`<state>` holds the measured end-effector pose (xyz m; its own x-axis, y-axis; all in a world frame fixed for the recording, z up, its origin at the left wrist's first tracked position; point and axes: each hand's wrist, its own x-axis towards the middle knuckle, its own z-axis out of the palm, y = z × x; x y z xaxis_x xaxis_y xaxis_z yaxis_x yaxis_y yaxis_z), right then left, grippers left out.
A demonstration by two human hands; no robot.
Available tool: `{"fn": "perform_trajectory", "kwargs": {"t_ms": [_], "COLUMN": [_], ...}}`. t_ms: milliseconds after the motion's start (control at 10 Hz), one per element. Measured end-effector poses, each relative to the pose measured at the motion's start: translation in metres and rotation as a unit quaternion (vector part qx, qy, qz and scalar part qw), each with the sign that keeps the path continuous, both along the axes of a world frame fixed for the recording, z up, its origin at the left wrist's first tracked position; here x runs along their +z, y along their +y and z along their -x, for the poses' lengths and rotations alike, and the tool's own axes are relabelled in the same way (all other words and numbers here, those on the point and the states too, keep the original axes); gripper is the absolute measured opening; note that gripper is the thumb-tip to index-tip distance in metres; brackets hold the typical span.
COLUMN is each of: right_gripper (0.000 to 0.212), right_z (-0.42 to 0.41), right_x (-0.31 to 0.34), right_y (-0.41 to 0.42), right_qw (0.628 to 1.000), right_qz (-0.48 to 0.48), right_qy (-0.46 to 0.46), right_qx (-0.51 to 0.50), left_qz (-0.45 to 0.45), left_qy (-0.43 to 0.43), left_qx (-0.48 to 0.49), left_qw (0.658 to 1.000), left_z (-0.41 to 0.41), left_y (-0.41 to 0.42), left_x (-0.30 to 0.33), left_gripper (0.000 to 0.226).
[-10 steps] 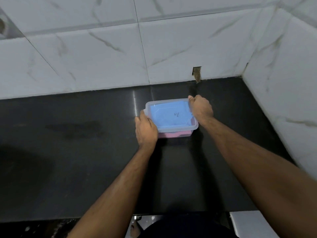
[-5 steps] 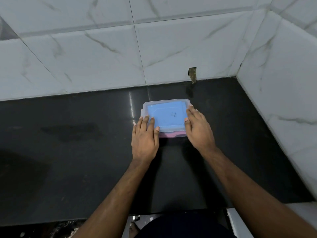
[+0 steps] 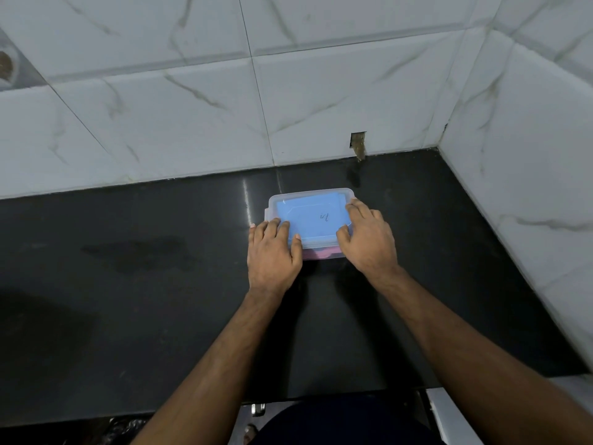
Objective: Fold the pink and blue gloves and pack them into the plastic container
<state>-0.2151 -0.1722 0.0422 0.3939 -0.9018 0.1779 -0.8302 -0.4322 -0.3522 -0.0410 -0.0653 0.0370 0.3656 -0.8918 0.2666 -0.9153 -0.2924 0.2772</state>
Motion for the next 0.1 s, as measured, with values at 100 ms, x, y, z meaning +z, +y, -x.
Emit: {"fn": "perform_trajectory", "kwargs": {"t_ms": [100], "right_gripper": [0.054], "right_z": [0.0023], "right_x": [0.0031], "right_y": [-0.0020], "right_qw": [1.000], "right_qz": [-0.009], "right_qy": [0.002], "right_qx": [0.010], "left_qz": [-0.013], "left_qy": [-0.003], "left_qx": [0.004], "left_qw": [1.000], "left_z": [-0.0045], "left_y": [-0.0028], "left_x": [0.0059], "left_gripper": [0.048]}}
